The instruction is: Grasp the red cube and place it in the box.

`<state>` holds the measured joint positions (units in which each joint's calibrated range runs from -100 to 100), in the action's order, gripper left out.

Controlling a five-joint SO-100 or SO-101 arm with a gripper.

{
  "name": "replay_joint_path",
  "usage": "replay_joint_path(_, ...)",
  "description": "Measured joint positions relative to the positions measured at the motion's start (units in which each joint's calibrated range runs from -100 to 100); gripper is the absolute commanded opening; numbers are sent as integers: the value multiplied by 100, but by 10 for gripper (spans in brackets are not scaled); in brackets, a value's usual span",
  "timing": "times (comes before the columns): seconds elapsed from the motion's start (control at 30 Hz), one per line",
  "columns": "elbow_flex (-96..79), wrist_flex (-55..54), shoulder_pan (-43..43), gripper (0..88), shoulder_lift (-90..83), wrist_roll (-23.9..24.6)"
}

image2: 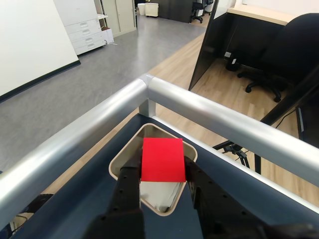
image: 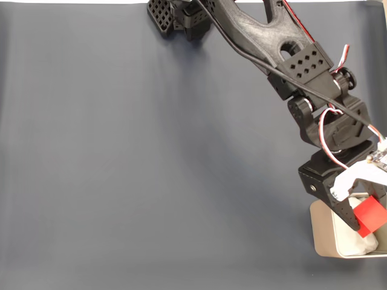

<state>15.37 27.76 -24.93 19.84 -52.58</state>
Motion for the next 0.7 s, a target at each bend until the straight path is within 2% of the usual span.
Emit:
replay_joint_path(0.4, 0, -16, 0, 0, 52, 0)
replay_joint_path(0.53, 0, -16, 0, 25, 43, 0)
replay_joint_path(0.6, 0, -16, 0, 83, 52, 0)
replay_joint_path(0.7, 0, -16, 0, 271, 43, 0)
